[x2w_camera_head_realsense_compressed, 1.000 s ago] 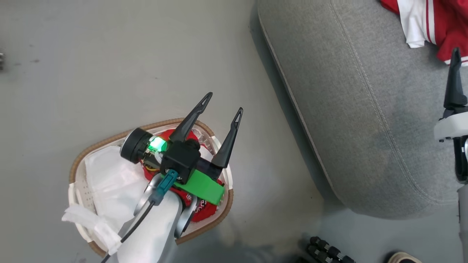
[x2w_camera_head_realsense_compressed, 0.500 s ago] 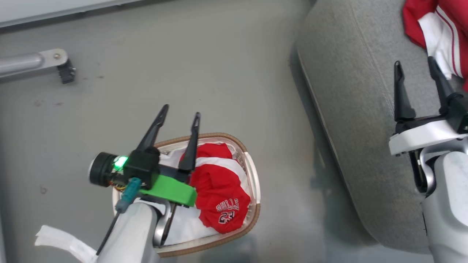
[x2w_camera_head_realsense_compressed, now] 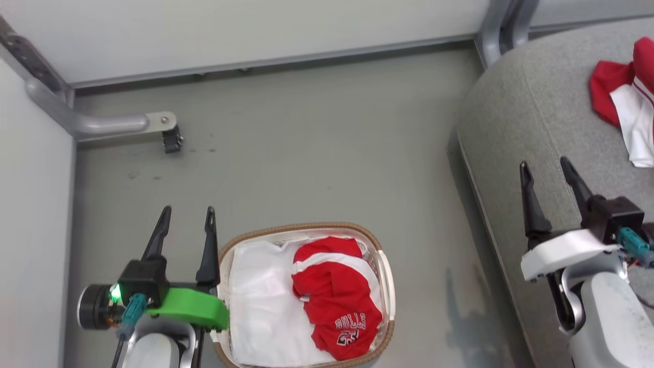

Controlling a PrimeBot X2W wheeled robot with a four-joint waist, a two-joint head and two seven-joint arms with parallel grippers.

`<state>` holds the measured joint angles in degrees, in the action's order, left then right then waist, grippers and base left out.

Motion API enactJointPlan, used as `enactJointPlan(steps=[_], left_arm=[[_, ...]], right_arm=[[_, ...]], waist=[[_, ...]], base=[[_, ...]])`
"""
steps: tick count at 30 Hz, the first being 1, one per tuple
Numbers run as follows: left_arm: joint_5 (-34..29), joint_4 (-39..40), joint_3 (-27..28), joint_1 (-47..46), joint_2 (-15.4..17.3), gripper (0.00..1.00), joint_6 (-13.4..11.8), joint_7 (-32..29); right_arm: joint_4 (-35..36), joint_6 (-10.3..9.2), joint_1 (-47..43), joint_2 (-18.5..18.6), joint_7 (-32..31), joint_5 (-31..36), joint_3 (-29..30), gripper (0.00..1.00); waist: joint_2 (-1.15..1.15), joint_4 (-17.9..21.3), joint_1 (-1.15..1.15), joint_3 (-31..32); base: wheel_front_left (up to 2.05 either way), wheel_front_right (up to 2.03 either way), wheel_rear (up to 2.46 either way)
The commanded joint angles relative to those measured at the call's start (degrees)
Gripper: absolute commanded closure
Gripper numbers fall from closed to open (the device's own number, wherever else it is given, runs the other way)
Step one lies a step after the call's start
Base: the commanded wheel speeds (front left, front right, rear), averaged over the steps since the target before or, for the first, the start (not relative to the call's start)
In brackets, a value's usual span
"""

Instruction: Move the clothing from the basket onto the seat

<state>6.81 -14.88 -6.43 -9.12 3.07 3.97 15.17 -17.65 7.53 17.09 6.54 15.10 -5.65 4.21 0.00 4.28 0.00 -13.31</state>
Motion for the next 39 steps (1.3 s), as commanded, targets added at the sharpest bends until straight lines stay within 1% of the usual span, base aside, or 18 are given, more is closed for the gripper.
enactJointPlan(steps=[1, 6, 12, 20, 26, 32, 36, 39], left_arm=[[-0.1, -0.4, 0.7, 1.9, -0.1, 0.0, -0.4, 0.0], [-0.6, -0.9, 2.0, 4.4, -0.1, 0.0, -0.8, 0.0], [1.3, -0.7, 3.1, 7.8, -0.1, 0.0, -2.0, 0.0], [1.5, 0.9, 4.2, 12.0, -0.1, 0.0, -2.5, 0.0], [2.0, 1.0, 4.3, 13.1, -0.1, 0.0, -2.5, 0.0], [2.7, 0.3, 1.6, 10.4, -0.1, 0.0, -1.9, 0.0], [3.7, -0.9, -1.0, 8.4, -0.1, 0.0, -1.9, 0.0], [4.4, -2.4, -3.2, 6.2, -0.1, 0.0, -1.4, 0.0]], right_arm=[[-0.6, -0.08, -1.5, -0.3, 0.1, -1.0, 0.3, 0.0], [-0.9, -0.08, -4.3, -0.8, 0.1, -1.4, 0.4, 0.0], [-1.3, -0.08, -7.4, -1.4, 0.1, -1.2, 0.2, 0.0], [-1.7, -0.08, -11.4, -2.3, 0.1, -1.2, 0.1, 0.0], [-2.0, -0.08, -12.0, -2.4, 0.1, -1.2, -0.4, 0.0], [-1.2, -0.08, -9.8, -2.4, 0.1, -1.7, -1.0, 0.0], [0.0, -0.08, -7.8, -2.5, 0.1, -1.9, -2.0, 0.0], [0.9, -0.08, -5.6, -2.4, 0.1, -2.2, -3.1, 0.0]], waist=[[0.0, -3.0, 0.0, 3.9], [0.0, -3.8, 0.0, 5.9], [0.0, -4.0, 0.0, 7.9], [0.0, -3.6, 0.0, 10.2], [0.0, -3.4, 0.0, 10.7], [0.0, -2.5, 0.0, 8.4], [0.0, -1.1, 0.0, 5.2], [0.0, 0.4, 0.0, 1.9]], base=[[0.0, 0.0, 0.0], [0.0, 0.0, 0.0], [0.0, 0.0, 0.0], [0.0, 0.0, 0.0], [0.0, 0.0, 0.0], [0.0, 0.0, 0.0], [0.0, 0.0, 0.0], [0.0, 0.0, 0.0]])
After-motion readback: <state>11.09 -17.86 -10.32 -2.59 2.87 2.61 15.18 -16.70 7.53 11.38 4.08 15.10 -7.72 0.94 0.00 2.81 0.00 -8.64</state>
